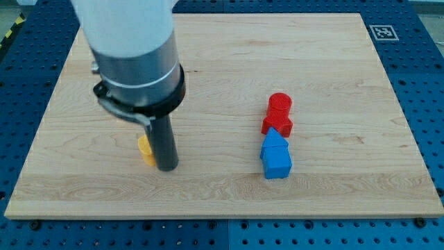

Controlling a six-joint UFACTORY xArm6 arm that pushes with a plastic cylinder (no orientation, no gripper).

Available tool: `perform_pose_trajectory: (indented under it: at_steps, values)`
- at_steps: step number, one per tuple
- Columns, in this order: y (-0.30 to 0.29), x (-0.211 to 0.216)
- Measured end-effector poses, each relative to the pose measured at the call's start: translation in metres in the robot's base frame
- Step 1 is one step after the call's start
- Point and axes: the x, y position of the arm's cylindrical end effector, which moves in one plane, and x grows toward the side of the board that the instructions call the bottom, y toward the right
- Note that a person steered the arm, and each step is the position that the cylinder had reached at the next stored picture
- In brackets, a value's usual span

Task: Move the yellow blocks to the bottom of the green blocks

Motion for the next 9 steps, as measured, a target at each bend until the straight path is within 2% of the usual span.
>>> perform_pose_trajectory:
  at_steps: [1, 4, 6, 9]
  values:
    - [-0.006, 0.006]
    - [-0.024, -0.045]
    - [-0.036, -0.038]
    - [-0.061, -0.06]
